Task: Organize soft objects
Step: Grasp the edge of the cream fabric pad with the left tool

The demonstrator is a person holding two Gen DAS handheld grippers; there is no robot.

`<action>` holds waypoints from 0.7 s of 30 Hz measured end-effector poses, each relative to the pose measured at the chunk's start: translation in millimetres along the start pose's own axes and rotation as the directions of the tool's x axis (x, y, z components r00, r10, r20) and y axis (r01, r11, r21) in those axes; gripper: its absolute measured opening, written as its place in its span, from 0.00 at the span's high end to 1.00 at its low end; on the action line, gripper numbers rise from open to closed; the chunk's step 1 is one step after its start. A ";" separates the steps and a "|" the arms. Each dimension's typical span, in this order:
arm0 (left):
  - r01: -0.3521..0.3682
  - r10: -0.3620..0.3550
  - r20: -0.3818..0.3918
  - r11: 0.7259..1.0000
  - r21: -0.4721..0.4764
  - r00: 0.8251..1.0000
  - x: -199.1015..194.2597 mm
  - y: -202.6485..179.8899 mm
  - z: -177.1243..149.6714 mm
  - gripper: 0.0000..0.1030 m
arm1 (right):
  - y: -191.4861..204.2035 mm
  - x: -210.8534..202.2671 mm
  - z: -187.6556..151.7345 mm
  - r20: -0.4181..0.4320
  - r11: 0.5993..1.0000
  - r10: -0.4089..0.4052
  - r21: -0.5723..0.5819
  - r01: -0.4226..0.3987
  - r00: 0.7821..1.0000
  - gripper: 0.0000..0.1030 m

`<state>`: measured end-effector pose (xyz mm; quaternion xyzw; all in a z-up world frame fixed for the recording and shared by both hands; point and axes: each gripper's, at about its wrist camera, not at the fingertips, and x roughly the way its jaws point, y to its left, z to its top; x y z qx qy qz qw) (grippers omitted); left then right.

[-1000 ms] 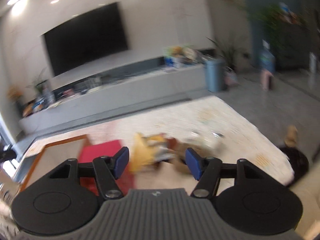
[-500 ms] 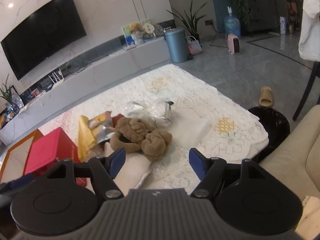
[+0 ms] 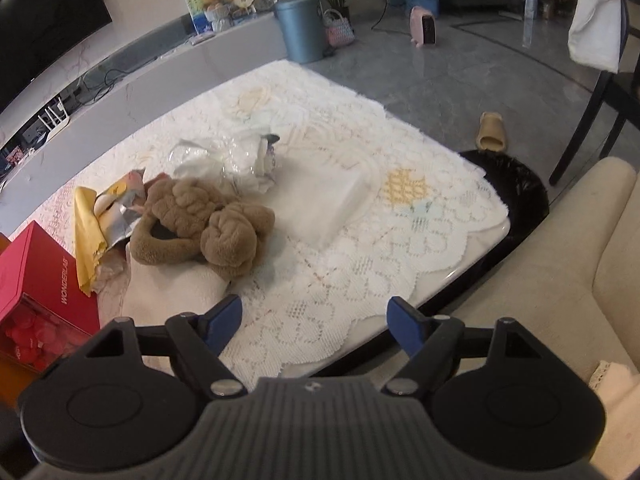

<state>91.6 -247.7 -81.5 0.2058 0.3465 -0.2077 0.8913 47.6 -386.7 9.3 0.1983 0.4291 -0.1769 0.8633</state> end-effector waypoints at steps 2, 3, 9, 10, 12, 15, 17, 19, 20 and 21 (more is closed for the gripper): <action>-0.011 0.011 0.019 1.000 0.000 1.000 5.1 3.7 0.4 0.10 | -1.1 0.5 0.4 -0.002 1.000 0.015 0.004 -0.015 1.000 0.23; -0.009 0.009 0.017 1.000 -0.015 1.000 7.1 7.4 1.8 0.09 | -2.5 0.9 0.3 -0.004 1.000 0.022 0.008 -0.021 1.000 0.23; 0.068 -0.070 -0.005 0.987 -0.147 0.998 17.5 34.5 2.9 0.05 | -6.7 1.2 -0.6 -0.009 0.998 0.047 0.029 -0.047 0.999 0.23; 0.080 -0.081 0.001 0.984 -0.162 0.997 18.5 37.4 1.1 0.04 | -6.4 1.4 -1.0 -0.009 0.999 0.047 0.027 -0.047 0.999 0.23; 0.085 -0.082 0.024 0.982 -0.166 0.996 17.2 39.6 -2.6 0.03 | -6.4 1.9 -1.4 -0.009 0.998 0.049 0.027 -0.049 0.999 0.23; 0.080 -0.073 0.053 0.983 -0.163 0.996 13.5 38.8 -7.5 0.03 | -6.5 1.1 -1.7 -0.008 0.998 0.053 0.027 -0.053 0.999 0.23; 0.091 -0.081 0.062 0.981 -0.170 0.995 13.5 40.9 -8.4 0.03 | -6.8 1.0 -2.0 -0.007 0.998 0.053 0.028 -0.053 0.999 0.23; 0.107 -0.097 0.067 0.980 -0.167 0.993 13.7 41.5 -8.3 0.08 | -7.0 1.0 -1.9 -0.006 0.998 0.053 0.027 -0.053 0.999 0.22; 0.110 -0.100 0.065 0.979 -0.171 0.993 13.9 41.9 -7.9 0.08 | -6.9 1.1 -1.9 -0.006 0.998 0.054 0.027 -0.053 0.999 0.22; 0.110 -0.100 0.065 0.979 -0.170 0.993 13.4 42.2 -7.7 0.09 | -7.0 1.0 -1.9 -0.006 0.998 0.053 0.026 -0.053 0.999 0.22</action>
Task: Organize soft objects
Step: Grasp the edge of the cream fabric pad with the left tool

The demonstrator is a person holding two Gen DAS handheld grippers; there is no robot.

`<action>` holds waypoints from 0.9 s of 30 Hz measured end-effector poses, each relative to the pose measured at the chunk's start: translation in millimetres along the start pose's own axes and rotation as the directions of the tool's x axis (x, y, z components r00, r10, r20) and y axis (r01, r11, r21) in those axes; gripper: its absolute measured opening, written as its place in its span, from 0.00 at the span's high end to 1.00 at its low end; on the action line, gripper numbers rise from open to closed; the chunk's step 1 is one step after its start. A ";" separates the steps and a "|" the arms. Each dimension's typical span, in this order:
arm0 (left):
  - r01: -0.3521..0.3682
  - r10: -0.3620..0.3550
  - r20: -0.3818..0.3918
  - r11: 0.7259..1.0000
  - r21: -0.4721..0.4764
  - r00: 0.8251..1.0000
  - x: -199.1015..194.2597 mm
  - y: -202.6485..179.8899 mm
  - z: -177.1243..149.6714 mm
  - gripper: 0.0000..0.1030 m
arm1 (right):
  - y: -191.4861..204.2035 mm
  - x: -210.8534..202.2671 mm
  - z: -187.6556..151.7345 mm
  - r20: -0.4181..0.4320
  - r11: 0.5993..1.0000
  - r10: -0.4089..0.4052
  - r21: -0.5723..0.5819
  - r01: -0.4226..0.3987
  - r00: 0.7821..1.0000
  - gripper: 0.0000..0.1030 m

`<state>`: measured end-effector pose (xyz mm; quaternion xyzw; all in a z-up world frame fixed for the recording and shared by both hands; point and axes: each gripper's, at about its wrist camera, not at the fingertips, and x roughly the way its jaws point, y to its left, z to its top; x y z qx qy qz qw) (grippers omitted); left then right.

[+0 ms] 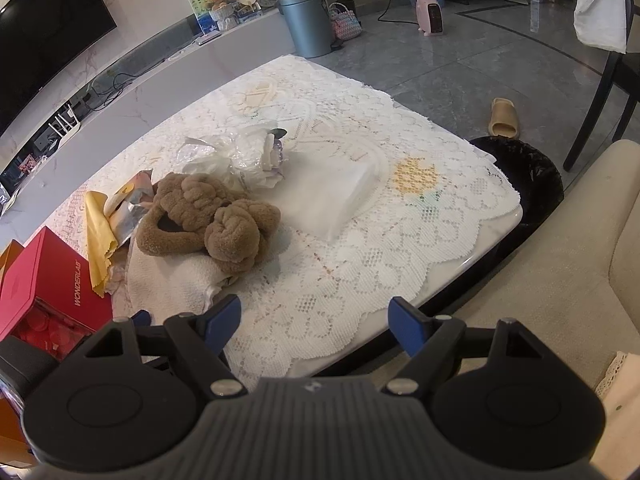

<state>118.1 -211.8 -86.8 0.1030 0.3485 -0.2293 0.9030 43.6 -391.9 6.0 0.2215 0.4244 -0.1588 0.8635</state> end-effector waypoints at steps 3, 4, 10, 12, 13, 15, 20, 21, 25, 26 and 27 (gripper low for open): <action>-0.004 0.004 0.005 1.000 0.002 1.000 -2.5 -0.6 -0.4 0.19 | 0.3 -0.1 -0.3 -0.001 1.000 0.000 -0.002 0.000 1.000 0.22; -0.001 0.001 0.010 1.000 0.014 1.000 -4.2 -0.5 -0.6 0.29 | 0.4 -0.2 -0.5 0.001 1.000 -0.001 -0.003 0.001 1.000 0.22; 0.001 -0.002 0.019 0.999 0.041 1.000 -10.0 -5.9 -1.4 0.68 | 3.4 -0.8 -0.6 0.007 1.000 -0.007 -0.013 0.007 1.000 0.22; -0.005 0.005 0.014 1.000 0.009 1.000 -11.6 -4.5 0.0 0.73 | 4.3 -0.5 -0.7 0.007 1.000 -0.011 -0.016 0.011 1.000 0.22; -0.008 0.008 0.011 1.000 -0.007 1.000 -12.9 -3.5 0.7 0.80 | 4.3 -0.6 -0.6 0.008 1.000 -0.011 -0.017 0.012 1.000 0.22; -0.013 0.013 0.005 1.000 -0.026 1.000 -16.3 -2.0 1.8 0.88 | 2.5 -1.7 -0.5 0.011 1.000 -0.004 -0.004 0.004 1.000 0.22; -0.042 0.043 -0.015 0.995 0.086 0.999 -31.1 -12.3 -3.5 0.91 | -1.0 -4.0 -0.7 0.023 1.000 0.003 0.022 -0.004 1.000 0.22; -0.054 0.057 -0.029 0.994 0.095 0.998 -34.5 -13.1 -5.2 0.91 | 0.8 -3.3 -0.9 0.019 1.000 -0.006 0.016 0.006 1.000 0.22; -0.044 0.047 -0.076 0.998 0.042 0.996 -50.5 -3.6 -11.4 0.91 | 7.1 -4.0 -1.4 0.020 1.000 -0.027 -0.016 0.027 0.999 0.22; -0.045 0.048 -0.077 0.998 0.041 0.996 -53.9 -1.5 -13.5 0.91 | 7.6 -4.5 -1.6 0.021 0.999 -0.030 -0.018 0.030 0.999 0.22; -0.048 0.051 -0.072 0.998 0.045 0.996 -56.0 0.1 -16.7 0.90 | 7.8 -5.0 -1.7 0.020 0.999 -0.035 -0.018 0.035 0.999 0.22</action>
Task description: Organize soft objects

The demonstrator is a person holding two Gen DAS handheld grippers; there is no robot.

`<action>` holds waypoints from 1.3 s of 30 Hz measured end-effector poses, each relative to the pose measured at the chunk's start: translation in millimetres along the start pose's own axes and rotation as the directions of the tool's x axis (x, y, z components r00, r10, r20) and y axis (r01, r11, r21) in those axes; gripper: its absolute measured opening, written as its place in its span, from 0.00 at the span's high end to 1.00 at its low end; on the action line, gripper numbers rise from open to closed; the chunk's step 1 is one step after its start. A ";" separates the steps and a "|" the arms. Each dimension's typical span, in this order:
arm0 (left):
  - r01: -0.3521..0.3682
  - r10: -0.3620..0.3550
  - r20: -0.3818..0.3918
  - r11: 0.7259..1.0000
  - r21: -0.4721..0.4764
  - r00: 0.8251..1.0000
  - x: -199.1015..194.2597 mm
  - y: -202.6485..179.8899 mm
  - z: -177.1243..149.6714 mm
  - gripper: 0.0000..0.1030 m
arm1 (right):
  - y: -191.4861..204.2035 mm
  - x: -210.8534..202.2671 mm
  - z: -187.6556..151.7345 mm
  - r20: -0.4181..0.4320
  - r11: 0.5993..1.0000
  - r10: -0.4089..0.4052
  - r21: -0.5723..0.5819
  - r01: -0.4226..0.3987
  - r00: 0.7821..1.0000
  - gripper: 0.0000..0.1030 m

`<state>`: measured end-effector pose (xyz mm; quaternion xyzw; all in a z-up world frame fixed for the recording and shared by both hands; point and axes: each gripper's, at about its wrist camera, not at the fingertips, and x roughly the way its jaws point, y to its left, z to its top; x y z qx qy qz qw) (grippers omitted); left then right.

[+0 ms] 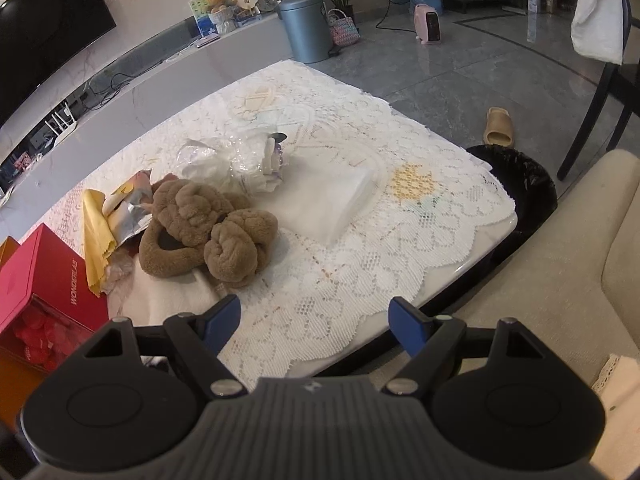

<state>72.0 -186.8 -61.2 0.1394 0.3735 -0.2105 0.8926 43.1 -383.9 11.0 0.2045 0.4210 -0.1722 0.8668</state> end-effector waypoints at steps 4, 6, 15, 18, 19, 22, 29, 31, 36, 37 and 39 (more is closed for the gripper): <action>-0.015 0.015 0.049 1.000 -0.002 0.999 -0.1 3.8 -8.4 0.82 | 1.4 -3.0 -1.1 0.007 1.000 -0.016 -0.006 0.016 1.000 0.22; -0.022 0.019 0.064 0.999 0.042 0.998 2.0 -2.4 -9.1 0.80 | 1.8 -3.4 -1.0 0.007 1.000 -0.020 -0.010 0.020 1.000 0.22; -0.070 0.053 0.124 0.989 0.133 0.991 18.2 -25.5 -5.6 0.63 | 3.7 2.3 -0.4 -0.015 1.000 -0.010 -0.021 0.010 1.000 0.22; -0.086 0.066 0.142 0.986 0.143 0.988 26.4 -33.5 -2.0 0.61 | 2.8 4.0 -0.3 -0.022 1.000 0.001 -0.027 -0.002 1.000 0.22; -0.097 0.074 0.153 0.985 0.145 0.985 28.6 -35.9 -1.5 0.61 | 1.5 4.6 -0.1 -0.024 1.000 0.006 -0.022 -0.007 1.000 0.22; -0.121 0.090 0.174 0.977 0.178 0.981 31.7 -42.1 -1.5 0.61 | -1.3 7.2 0.6 -0.030 1.000 0.018 -0.010 -0.018 0.999 0.22; -0.081 0.068 0.164 0.994 0.076 0.984 29.0 -26.7 3.7 0.88 | 1.6 12.8 1.6 -0.032 0.999 0.037 -0.012 -0.038 0.999 0.22; -0.054 0.050 0.141 0.998 0.025 0.989 26.6 -19.3 8.2 0.90 | 3.1 14.8 2.4 -0.036 0.999 0.041 -0.013 -0.041 0.999 0.22; -0.013 0.023 0.076 0.993 -0.121 0.997 18.0 -2.7 13.6 0.92 | 10.7 21.5 5.0 -0.036 1.000 0.007 -0.004 -0.007 0.999 0.22; -0.003 0.013 0.062 0.989 -0.150 0.998 15.8 1.0 13.6 0.92 | 13.4 21.9 5.2 -0.030 1.000 0.012 -0.006 -0.012 0.999 0.22; 0.018 -0.010 0.042 0.979 -0.204 0.999 10.7 8.2 13.6 0.92 | 19.4 24.4 5.6 -0.029 0.999 0.031 -0.016 -0.032 0.999 0.22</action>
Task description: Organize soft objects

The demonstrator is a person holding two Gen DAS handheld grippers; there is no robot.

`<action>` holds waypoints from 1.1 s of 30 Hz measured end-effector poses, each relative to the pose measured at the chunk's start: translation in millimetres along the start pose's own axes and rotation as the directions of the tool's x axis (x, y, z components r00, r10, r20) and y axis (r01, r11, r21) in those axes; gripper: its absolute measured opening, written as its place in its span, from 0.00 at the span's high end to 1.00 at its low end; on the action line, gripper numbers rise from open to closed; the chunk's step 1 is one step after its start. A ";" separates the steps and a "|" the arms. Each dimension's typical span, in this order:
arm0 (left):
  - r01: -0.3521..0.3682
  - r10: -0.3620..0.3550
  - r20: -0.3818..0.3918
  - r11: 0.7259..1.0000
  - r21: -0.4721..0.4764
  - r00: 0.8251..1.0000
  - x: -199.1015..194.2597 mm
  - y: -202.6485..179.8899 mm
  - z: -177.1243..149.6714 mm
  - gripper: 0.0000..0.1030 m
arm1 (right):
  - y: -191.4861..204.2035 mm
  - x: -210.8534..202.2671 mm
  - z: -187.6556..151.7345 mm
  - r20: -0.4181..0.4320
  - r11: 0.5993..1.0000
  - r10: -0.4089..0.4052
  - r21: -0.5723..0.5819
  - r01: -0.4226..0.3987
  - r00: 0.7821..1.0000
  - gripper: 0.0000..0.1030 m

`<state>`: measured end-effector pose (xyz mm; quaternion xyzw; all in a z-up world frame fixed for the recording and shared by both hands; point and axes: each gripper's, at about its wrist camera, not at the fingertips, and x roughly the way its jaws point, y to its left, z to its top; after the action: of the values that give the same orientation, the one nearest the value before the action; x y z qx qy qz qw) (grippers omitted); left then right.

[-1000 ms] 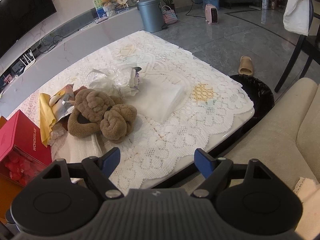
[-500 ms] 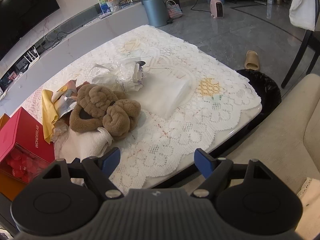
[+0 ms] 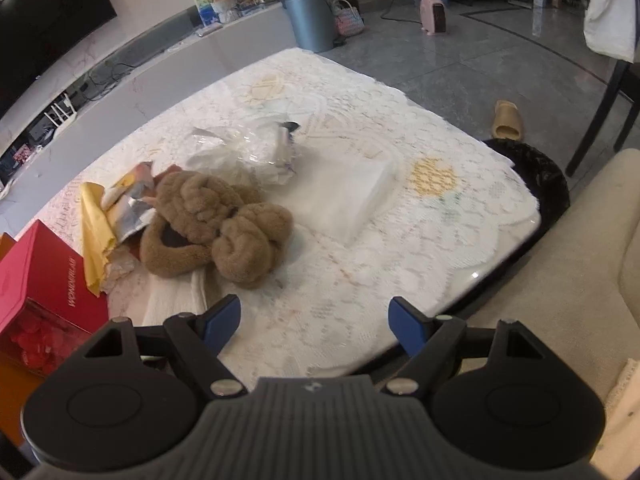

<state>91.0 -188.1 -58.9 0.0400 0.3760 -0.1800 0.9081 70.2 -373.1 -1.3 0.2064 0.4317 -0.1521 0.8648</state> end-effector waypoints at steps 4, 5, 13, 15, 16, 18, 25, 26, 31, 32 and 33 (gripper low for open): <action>0.009 -0.012 -0.032 0.997 -0.081 0.999 -11.9 12.2 3.9 0.93 | 10.4 10.4 1.1 -0.035 1.000 0.014 -0.018 -0.014 0.999 0.22; 0.011 -0.015 -0.040 0.996 -0.094 0.999 -14.4 14.5 4.8 0.93 | 11.6 12.9 1.4 -0.041 1.000 0.016 -0.013 -0.017 0.999 0.22; 0.044 -0.054 -0.059 0.985 -0.168 0.997 -24.6 27.8 9.3 0.93 | 3.8 42.0 10.4 -0.067 0.980 0.146 0.146 -0.136 0.987 0.23; 0.045 -0.055 -0.053 0.985 -0.165 0.997 -26.8 28.0 10.5 0.93 | -4.9 49.1 14.8 -0.071 0.966 0.174 0.208 -0.156 0.982 0.33; 0.046 -0.055 -0.048 0.985 -0.165 0.997 -28.3 27.8 10.4 0.93 | -8.5 53.1 16.9 -0.077 0.959 0.180 0.236 -0.158 0.981 0.37; 0.050 -0.057 -0.042 0.985 -0.162 0.998 -31.2 26.8 10.5 0.93 | -12.8 61.6 20.5 -0.090 0.948 0.196 0.271 -0.165 0.977 0.52; 0.056 -0.064 -0.038 0.983 -0.174 0.997 -36.8 32.4 14.1 0.92 | -12.6 55.4 22.4 -0.004 0.937 0.233 0.269 -0.223 0.973 0.86; 0.057 -0.065 -0.038 0.983 -0.173 0.997 -37.7 32.9 15.0 0.92 | -11.3 51.7 21.9 0.010 0.941 0.230 0.251 -0.225 0.973 0.88; 0.046 -0.050 -0.021 0.984 -0.173 0.999 -45.3 32.5 18.3 0.92 | -1.1 22.4 12.5 0.041 0.958 0.223 0.175 -0.226 0.974 0.91; 0.043 -0.047 -0.017 0.984 -0.173 0.999 -46.5 32.1 18.9 0.92 | 5.1 15.0 8.2 0.025 0.967 0.212 0.137 -0.213 0.977 0.92; 0.040 -0.043 -0.015 0.985 -0.171 0.999 -47.5 31.4 18.8 0.92 | 11.5 7.6 2.3 0.013 0.976 0.195 0.094 -0.195 0.981 0.97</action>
<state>83.8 -148.6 -14.3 -0.0439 0.3989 -0.1656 0.9008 81.3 -364.9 -3.6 0.2883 0.4000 -0.0873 0.8656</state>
